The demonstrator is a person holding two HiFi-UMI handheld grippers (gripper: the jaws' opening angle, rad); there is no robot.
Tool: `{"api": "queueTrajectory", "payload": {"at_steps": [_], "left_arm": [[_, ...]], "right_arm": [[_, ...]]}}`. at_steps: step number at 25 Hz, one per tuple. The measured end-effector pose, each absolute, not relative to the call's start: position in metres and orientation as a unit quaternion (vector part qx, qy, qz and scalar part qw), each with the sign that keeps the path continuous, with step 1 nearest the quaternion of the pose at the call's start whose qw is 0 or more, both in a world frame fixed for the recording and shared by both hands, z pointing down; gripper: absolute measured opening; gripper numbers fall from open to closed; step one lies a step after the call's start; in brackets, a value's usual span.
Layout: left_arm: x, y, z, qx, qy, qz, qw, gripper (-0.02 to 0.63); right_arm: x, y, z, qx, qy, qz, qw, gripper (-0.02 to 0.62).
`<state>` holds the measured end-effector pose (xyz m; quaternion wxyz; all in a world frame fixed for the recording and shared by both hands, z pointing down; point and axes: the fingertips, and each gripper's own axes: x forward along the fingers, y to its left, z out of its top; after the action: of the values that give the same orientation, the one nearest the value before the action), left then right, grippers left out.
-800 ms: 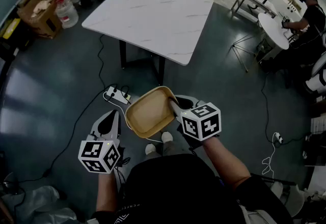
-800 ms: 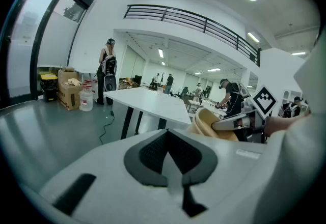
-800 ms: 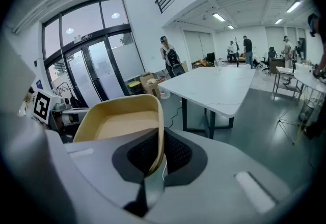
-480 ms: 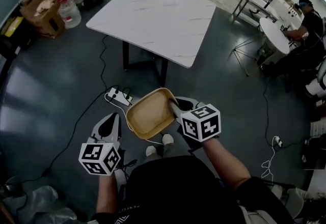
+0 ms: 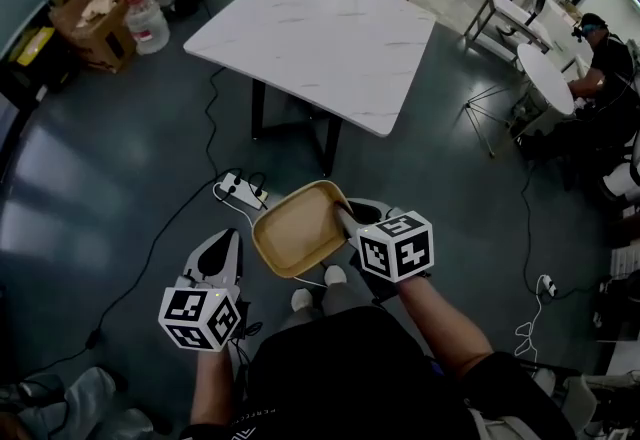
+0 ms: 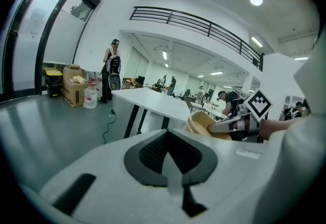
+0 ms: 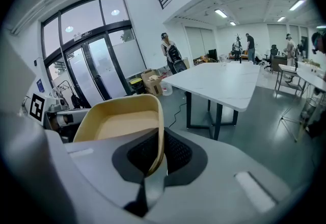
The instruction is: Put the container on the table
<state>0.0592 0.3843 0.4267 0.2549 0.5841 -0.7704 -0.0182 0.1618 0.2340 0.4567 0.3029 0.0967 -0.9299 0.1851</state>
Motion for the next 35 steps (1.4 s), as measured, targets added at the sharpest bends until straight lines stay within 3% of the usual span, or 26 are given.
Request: {"api": "queueTrajectory", "payload": {"at_steps": [12,35], "left_arm": [[0.040,0.372,0.440,0.585,-0.767,-0.005,0.262,-0.005],[-0.071,0.236,0.440,0.553,-0.791,0.015,0.262,-0.005]], "right_arm": [[0.135,0.218,0.460,0.097,-0.930,0.179,0.306,0.012],[0.027,0.080,0.459,0.057,-0.935,0.186,0.296,0.012]]}}
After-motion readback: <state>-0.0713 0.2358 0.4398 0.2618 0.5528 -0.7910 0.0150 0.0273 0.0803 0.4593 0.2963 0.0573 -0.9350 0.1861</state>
